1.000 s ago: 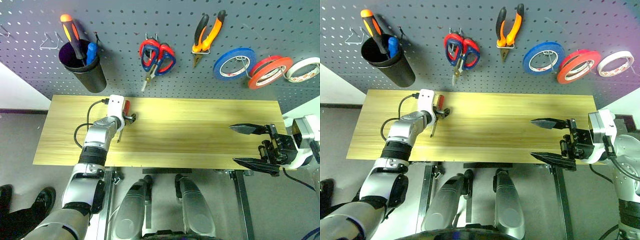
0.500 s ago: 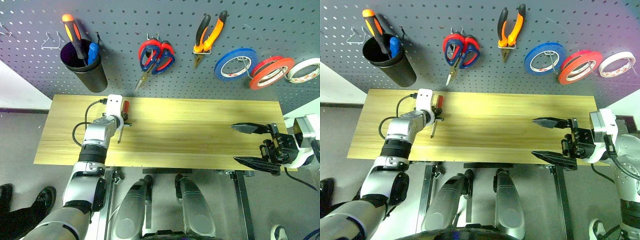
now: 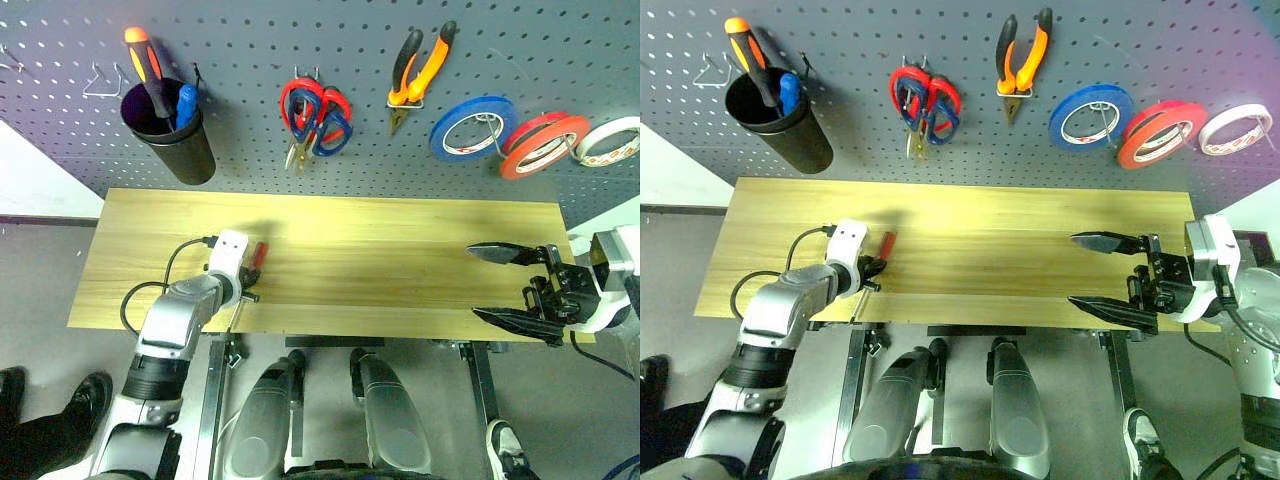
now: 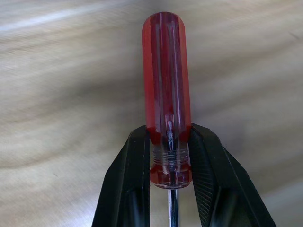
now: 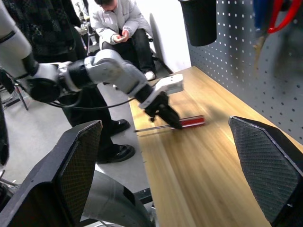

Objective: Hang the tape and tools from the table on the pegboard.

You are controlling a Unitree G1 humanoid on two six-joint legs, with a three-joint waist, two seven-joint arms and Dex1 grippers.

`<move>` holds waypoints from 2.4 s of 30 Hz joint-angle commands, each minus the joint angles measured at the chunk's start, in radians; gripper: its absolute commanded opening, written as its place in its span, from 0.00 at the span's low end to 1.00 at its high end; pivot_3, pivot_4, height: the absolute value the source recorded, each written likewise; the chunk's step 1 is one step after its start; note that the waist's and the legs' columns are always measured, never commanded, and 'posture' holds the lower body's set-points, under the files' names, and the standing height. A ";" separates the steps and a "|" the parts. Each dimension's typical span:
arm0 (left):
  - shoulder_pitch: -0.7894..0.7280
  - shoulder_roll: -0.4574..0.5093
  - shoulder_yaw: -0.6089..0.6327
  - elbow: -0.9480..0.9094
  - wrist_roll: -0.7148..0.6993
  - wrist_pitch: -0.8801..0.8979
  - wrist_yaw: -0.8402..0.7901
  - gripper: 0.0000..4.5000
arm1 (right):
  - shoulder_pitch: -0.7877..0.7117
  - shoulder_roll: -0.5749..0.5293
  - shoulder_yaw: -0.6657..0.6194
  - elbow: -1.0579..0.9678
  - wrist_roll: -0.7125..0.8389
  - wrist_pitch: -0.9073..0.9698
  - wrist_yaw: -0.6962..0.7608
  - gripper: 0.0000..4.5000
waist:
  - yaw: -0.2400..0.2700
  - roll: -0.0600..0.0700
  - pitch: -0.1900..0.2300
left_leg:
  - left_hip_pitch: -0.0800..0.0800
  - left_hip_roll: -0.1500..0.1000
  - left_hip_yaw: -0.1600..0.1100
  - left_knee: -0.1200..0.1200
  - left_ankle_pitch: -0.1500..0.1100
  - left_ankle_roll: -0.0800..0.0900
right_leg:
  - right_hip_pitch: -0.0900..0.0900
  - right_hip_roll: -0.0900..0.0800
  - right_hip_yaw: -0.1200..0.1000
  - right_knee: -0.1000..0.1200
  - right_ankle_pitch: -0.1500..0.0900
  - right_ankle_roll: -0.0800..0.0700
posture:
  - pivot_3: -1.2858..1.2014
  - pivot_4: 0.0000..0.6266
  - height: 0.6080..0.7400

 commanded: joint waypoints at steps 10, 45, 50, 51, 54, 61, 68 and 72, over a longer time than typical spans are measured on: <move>0.107 0.142 -0.025 -0.285 0.033 -0.451 -0.155 0.18 | -0.062 0.006 -0.011 0.137 -0.015 -0.065 0.051 1.00 | -0.002 0.001 -0.001 | 0.001 0.000 0.000 -0.011 0.001 0.002 | 0.000 0.000 -0.001 -0.010 0.000 0.000 | 0.48 0.58 0.83; -0.449 0.165 0.111 -0.175 0.061 -0.617 -0.109 0.18 | -0.187 0.051 -0.047 0.232 0.055 -0.073 0.097 1.00 | 0.015 0.003 -0.011 | 0.001 -0.004 0.000 0.005 0.007 -0.006 | 0.001 -0.006 -0.020 0.005 0.003 0.001 | 0.48 0.41 0.83; -0.570 0.153 0.117 -0.084 0.068 -0.624 -0.079 0.18 | -0.191 0.051 -0.046 0.243 0.058 -0.064 0.100 1.00 | 0.025 0.003 -0.016 | 0.001 -0.004 -0.001 0.005 0.009 -0.008 | 0.001 -0.005 -0.020 0.005 0.006 0.000 | 0.48 0.40 0.83; -0.584 0.149 0.119 -0.074 0.066 -0.624 -0.075 0.18 | -0.190 0.051 -0.046 0.246 0.055 -0.065 0.101 1.00 | 0.026 0.002 -0.017 | 0.001 -0.004 -0.001 0.005 0.009 -0.008 | 0.001 -0.005 -0.020 0.005 0.006 0.000 | 0.48 0.39 0.83; -0.605 0.142 0.121 -0.061 0.057 -0.620 -0.070 0.18 | -0.185 0.050 -0.045 0.243 0.049 -0.067 0.101 1.00 | 0.026 0.003 -0.020 | 0.001 -0.004 0.000 0.006 0.009 -0.008 | 0.001 -0.005 -0.020 0.005 0.006 0.000 | 0.48 0.39 0.83; -0.661 0.118 0.132 -0.063 0.022 -0.556 -0.061 0.18 | -0.182 0.044 -0.046 0.260 0.037 -0.072 0.104 1.00 | 0.024 0.002 -0.022 | 0.001 -0.004 0.000 0.007 0.009 -0.008 | 0.001 -0.005 -0.020 0.006 0.006 0.000 | 0.48 0.39 0.83; -0.701 0.134 0.159 -0.097 -0.003 -0.471 -0.047 0.18 | -0.201 0.045 -0.033 0.303 0.014 -0.086 0.117 1.00 | 0.025 0.002 -0.029 | 0.001 -0.004 0.000 0.007 0.009 -0.008 | 0.001 -0.005 -0.020 0.007 0.006 0.000 | 0.49 0.38 0.83; -0.645 0.155 0.170 -0.154 -0.014 -0.426 -0.047 0.18 | -0.219 0.044 -0.024 0.330 -0.002 -0.093 0.127 1.00 | 0.023 0.003 -0.031 | 0.001 -0.004 0.000 0.007 0.009 -0.008 | 0.001 -0.005 -0.020 0.007 0.006 0.000 | 0.49 0.39 0.83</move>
